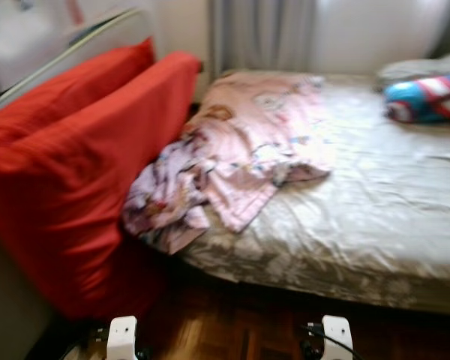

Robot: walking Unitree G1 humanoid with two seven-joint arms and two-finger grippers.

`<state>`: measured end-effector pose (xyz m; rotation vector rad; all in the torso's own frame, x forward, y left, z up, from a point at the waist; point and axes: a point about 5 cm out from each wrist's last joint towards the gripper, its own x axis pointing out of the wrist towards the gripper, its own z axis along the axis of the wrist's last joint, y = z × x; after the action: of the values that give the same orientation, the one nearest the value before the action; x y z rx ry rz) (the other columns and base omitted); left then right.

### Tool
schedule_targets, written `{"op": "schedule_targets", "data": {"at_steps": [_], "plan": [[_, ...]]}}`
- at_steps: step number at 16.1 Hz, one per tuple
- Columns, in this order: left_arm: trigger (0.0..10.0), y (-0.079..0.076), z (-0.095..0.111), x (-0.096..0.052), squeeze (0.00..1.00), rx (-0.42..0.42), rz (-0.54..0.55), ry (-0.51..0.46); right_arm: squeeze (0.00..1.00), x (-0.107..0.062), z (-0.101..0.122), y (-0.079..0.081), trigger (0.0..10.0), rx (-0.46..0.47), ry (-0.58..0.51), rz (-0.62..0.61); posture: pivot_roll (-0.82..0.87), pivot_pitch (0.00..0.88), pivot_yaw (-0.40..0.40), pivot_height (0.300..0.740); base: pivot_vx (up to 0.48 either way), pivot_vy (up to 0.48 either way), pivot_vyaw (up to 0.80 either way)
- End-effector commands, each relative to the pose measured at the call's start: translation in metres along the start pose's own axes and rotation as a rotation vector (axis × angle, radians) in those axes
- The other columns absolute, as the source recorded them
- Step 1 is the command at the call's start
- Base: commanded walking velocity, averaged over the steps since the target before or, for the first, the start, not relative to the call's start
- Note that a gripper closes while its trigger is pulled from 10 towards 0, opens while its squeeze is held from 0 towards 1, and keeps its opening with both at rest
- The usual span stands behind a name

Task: Clean up the room

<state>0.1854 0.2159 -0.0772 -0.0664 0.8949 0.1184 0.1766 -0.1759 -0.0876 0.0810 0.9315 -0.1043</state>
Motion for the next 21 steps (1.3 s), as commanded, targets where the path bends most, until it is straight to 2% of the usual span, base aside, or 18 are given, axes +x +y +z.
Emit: {"op": "schedule_targets", "data": {"at_steps": [1, 7, 16, 19, 21], "plan": [[10.0, 0.0031, -0.0064, -0.0015, 0.0, 0.002, 0.006, 0.024, 0.0, 0.0006, 0.0022, 0.0028, 10.0, -0.006, -0.006, 0.008, 0.07, 0.01, 0.03, 0.74, 0.0, 0.0, 0.8], [10.0, 0.0028, -0.0065, -0.0015, 0.0, 0.001, 0.004, 0.025, 0.0, 0.0009, 0.0024, 0.0056, 10.0, -0.023, 0.001, 0.015, 0.07, 0.009, 0.029, 0.74, 0.0, 0.0, 0.73], [10.0, 0.003, -0.0064, -0.0015, 0.0, -0.002, 0.004, 0.024, 0.0, 0.0008, 0.002, 0.0058, 10.0, -0.008, 0.001, 0.013, 0.07, 0.009, 0.029, 0.74, 0.0, 0.0, 0.0], [10.0, 0.0031, -0.0063, -0.0015, 0.0, -0.002, 0.003, 0.024, 0.0, 0.0009, 0.0021, 0.0059, 10.0, -0.021, 0.002, 0.015, 0.06, 0.008, 0.03, 0.74, 0.252, 0.0, 0.0], [10.0, 0.0032, -0.0062, -0.0015, 0.0, -0.002, 0.002, 0.023, 0.0, 0.0009, 0.0022, 0.0056, 10.0, -0.036, 0.001, 0.012, 0.07, 0.007, 0.03, 0.74, 0.3, 0.0, 0.62]]}}
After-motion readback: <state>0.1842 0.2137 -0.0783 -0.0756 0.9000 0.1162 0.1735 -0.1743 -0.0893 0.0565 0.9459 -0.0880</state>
